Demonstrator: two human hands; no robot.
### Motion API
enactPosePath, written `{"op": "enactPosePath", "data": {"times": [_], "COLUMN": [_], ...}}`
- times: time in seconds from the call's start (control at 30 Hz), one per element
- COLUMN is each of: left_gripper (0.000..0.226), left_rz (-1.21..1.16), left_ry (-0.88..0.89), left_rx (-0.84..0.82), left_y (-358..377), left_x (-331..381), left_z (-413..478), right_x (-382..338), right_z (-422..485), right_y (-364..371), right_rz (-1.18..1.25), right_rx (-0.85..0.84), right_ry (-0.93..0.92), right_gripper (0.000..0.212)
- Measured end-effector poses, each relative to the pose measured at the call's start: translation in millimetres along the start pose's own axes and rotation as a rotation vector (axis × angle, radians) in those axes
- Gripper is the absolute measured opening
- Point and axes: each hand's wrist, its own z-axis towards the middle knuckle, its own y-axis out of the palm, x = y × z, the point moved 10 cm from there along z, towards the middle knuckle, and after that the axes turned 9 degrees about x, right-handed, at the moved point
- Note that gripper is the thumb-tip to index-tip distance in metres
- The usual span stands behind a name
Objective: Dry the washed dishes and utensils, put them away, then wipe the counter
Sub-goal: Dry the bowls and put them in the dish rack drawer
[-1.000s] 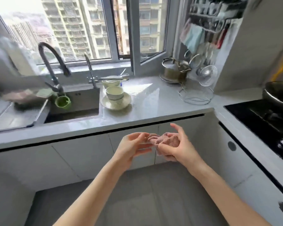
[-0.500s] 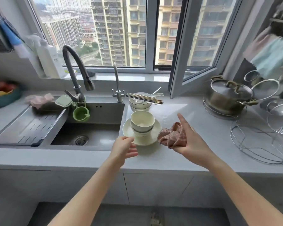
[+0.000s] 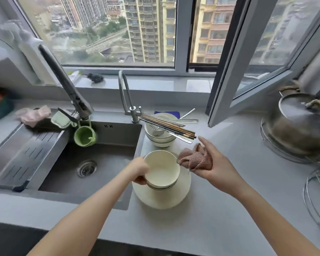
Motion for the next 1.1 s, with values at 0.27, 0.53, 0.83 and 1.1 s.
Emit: {"op": "enactPosePath", "data": {"times": [0.27, 0.53, 0.83, 1.1], "left_gripper": [0.045, 0.08, 0.065, 0.033], "left_rz": [0.323, 0.957, -0.059, -0.464], "left_ry": [0.365, 0.783, 0.493, 0.331], "left_rx": [0.089, 0.28, 0.026, -0.227], "left_y": [-11.7, 2.2, -39.3, -38.1], "left_x": [46.9, 82.5, 63.7, 46.0], "left_z": [-10.1, -42.8, -21.9, -23.9], "right_x": [16.7, 11.8, -5.4, -62.9], "right_z": [12.9, 7.4, -9.2, 0.5], "right_y": [-4.4, -11.2, -7.8, 102.7], "right_rz": [0.043, 0.075, 0.066, -0.258], "right_rx": [0.094, 0.227, 0.391, 0.119], "right_ry": [0.075, 0.104, 0.015, -0.39], "right_gripper": [0.089, 0.086, 0.079, 0.064]}}
